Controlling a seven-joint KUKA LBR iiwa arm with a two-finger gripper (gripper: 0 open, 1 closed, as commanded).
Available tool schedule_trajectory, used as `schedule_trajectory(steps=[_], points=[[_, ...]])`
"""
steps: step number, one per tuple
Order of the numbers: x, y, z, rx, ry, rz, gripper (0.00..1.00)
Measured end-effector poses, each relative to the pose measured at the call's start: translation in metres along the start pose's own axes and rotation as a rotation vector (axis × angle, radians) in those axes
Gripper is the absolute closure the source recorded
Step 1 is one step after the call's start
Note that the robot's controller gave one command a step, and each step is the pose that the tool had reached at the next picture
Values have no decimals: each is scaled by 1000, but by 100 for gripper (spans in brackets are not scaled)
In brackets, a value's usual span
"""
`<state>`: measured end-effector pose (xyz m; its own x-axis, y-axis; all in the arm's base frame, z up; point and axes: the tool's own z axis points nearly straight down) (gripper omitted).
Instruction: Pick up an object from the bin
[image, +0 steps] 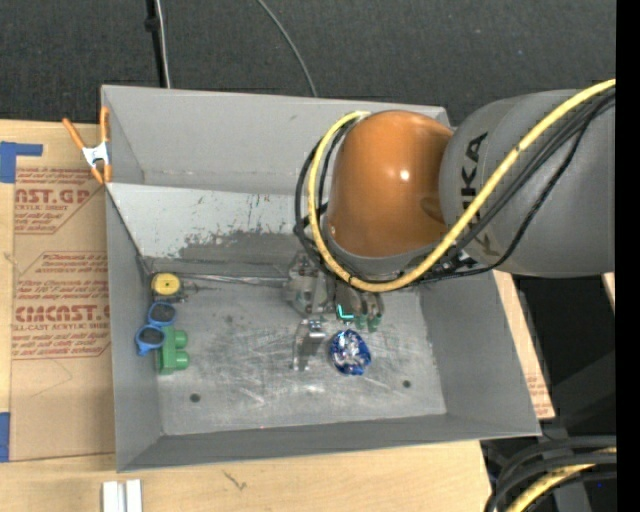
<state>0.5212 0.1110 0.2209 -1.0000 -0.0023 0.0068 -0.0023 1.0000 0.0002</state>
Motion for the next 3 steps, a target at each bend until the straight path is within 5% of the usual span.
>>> schedule_trajectory(steps=[1,2,3], points=[[22,-77,83,2,-2,-219,0],[6,-144,94,4,-7,-287,0],[-15,-134,150,-1,-15,-180,0]])
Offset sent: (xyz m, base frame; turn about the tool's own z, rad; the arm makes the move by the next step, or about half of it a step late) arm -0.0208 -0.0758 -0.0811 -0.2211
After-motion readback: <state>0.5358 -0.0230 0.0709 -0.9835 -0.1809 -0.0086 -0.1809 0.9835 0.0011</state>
